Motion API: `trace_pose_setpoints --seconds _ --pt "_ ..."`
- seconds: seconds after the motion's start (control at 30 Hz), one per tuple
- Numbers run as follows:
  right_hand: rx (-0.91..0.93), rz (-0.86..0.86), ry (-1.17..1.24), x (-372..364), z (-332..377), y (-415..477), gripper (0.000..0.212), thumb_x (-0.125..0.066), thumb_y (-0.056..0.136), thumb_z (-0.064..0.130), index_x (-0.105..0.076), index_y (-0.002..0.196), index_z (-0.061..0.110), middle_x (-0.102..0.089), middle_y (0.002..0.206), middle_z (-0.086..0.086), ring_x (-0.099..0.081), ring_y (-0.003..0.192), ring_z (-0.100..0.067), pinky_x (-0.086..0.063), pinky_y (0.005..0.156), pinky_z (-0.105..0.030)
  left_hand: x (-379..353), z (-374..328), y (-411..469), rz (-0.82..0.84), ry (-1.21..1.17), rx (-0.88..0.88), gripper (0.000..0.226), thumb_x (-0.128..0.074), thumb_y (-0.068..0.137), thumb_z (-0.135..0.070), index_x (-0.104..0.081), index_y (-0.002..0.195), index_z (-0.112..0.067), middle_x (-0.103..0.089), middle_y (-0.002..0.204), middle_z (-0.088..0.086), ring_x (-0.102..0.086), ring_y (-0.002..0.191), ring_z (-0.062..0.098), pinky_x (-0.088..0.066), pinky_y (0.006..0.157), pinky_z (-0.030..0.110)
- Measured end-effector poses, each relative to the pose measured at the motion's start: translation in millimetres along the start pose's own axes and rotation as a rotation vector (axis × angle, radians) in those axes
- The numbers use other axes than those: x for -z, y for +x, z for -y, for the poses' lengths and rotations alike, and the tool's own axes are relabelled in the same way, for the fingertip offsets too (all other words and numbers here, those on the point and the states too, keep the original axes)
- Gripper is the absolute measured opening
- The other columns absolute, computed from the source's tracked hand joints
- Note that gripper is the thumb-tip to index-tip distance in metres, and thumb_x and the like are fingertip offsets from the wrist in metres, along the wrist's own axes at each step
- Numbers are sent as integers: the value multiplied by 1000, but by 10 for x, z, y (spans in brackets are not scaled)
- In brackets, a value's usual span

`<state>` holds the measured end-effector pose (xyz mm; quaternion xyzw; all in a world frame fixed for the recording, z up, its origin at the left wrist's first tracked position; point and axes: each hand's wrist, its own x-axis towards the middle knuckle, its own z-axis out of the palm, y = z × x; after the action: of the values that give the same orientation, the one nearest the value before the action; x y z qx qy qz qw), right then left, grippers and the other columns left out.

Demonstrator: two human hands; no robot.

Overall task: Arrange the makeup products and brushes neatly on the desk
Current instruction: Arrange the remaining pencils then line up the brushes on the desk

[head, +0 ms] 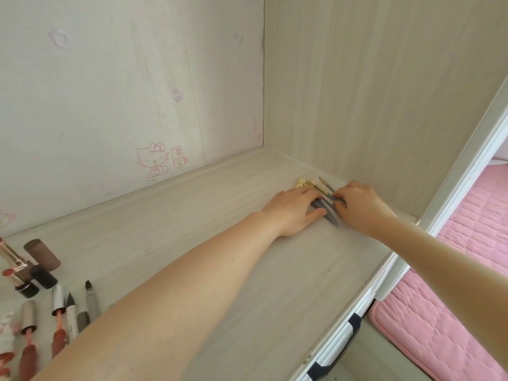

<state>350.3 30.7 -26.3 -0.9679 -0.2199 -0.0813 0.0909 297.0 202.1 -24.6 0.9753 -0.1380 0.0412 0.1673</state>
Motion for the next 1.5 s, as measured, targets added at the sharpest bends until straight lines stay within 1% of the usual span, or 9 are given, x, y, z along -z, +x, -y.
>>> trace_pose_setpoints --seconds 0.3,0.5,0.63,0.83,0.97,1.1,1.2,1.37,1.5 --pt "-83 24 74 146 104 -121 23 -45 94 10 -67 94 9 -60 97 -11 -57 84 -27 -50 75 -34 162 198 -161 33 -105 25 33 -48 97 -38 -61 113 -13 -55 115 2 -54 106 23 -42 96 38" --pt "-208 44 162 185 126 -119 22 -55 92 15 -53 113 9 -60 102 -14 -60 86 -30 -54 75 -37 166 252 -237 -50 118 115 47 -48 94 -38 -45 135 -15 -36 145 0 -44 121 26 -42 94 38" --pt "-267 62 74 234 95 -103 14 -53 92 14 -65 92 6 -65 87 -13 -63 75 -29 -57 64 -36 171 271 -239 -178 302 243 37 -43 95 -39 -48 118 -11 -49 120 8 -43 109 28 -38 73 34" --pt "-260 200 -3 258 79 -48 14 -55 89 14 -54 77 7 -56 74 -10 -56 64 -24 -43 49 -28 202 285 -264 -141 265 351 25 -40 97 -31 -52 101 -10 -52 110 10 -42 108 28 -32 70 34" --pt "-286 237 17 291 32 -17 28 -57 90 24 -46 70 8 -47 64 -5 -44 54 -18 -35 46 -26 303 236 -264 -109 85 485 15 -43 99 -23 -47 95 -9 -51 102 11 -48 84 26 -35 62 33" --pt "-366 213 199 308 10 -20 20 -46 94 22 -45 102 3 -53 86 -13 -47 64 -20 -34 48 -28 407 199 -243 -129 -37 574 19 -41 98 -10 -47 114 -3 -53 107 17 -54 86 29 -39 65 33" --pt "-373 163 333 290 25 -34 18 -42 96 21 -42 107 7 -48 87 -11 -47 67 -21 -34 49 -27 430 133 -212 -169 -190 583 25 -36 95 -5 -42 119 -6 -54 108 18 -57 92 32 -39 67 33" --pt "-342 56 413 234 52 -7 18 -50 93 25 -48 101 9 -53 88 -11 -50 66 -21 -37 50 -27 373 -36 -25 -266 -488 615 29 -46 94 -24 -43 118 -7 -54 114 13 -54 84 25 -40 59 29" --pt "-376 65 353 173 133 67 31 -57 90 33 -57 103 5 -58 85 -10 -51 64 -20 -37 49 -26 238 -175 155 -236 -486 643 35 -58 87 -35 -47 109 -11 -57 110 9 -58 86 25 -42 57 28"
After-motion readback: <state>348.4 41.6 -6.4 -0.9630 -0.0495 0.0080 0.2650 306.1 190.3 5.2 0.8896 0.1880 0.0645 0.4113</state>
